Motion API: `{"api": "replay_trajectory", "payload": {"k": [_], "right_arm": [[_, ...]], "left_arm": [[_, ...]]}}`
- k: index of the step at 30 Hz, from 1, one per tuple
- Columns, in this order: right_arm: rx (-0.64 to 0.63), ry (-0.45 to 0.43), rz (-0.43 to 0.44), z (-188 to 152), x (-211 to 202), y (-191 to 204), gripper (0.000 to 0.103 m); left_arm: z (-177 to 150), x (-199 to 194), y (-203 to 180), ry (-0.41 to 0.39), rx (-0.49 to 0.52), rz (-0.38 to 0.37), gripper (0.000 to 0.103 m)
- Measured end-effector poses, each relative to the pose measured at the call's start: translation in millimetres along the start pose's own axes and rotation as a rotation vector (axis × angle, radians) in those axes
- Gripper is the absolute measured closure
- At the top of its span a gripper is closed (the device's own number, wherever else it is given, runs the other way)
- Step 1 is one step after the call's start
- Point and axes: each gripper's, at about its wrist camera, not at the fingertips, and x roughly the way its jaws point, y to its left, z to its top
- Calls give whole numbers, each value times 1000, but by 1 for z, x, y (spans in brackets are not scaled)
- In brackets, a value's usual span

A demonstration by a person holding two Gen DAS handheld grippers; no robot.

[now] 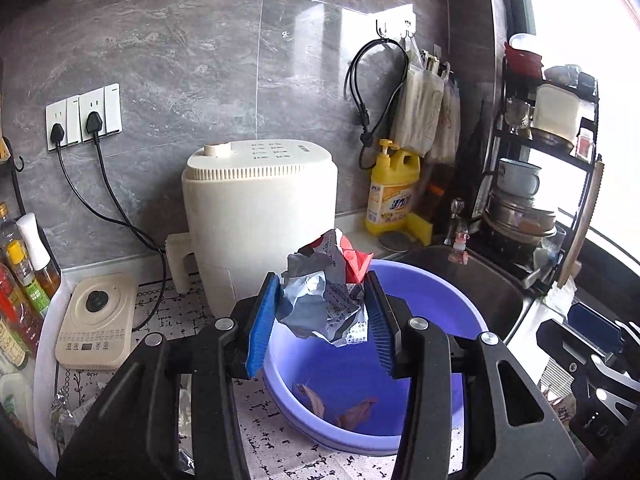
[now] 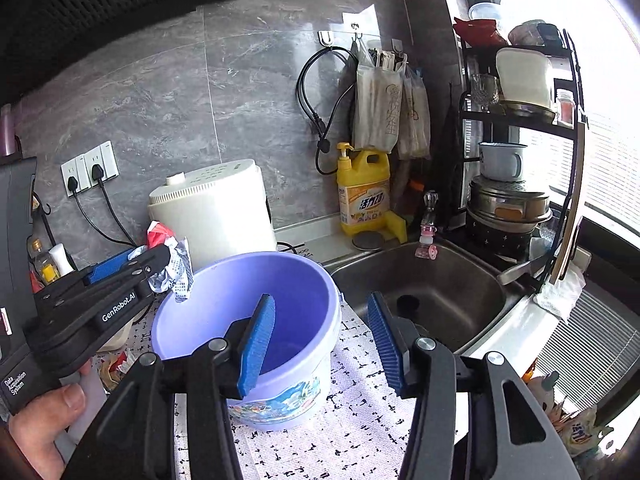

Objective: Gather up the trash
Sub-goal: 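Carry wrappers in left gripper to purple bucket while right gripper grabs brown paper, then open both grippers over the purple bucket and return to the pile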

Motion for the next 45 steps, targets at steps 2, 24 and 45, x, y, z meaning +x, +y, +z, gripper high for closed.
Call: {"api": "replay_trajectory", "payload": {"k": [2,24,45], "right_arm": [[4,7,-6,-1,0,-3,54],[-159,28,328,-12,12,112,23],[-348,179,613,-56,27,230,26]], "left_arm": [[-1,1,-5,8,4,-15,28],[-12,-66,121,-37,-139,360,6],[-69,-145,233,1,-325,677,6]]}}
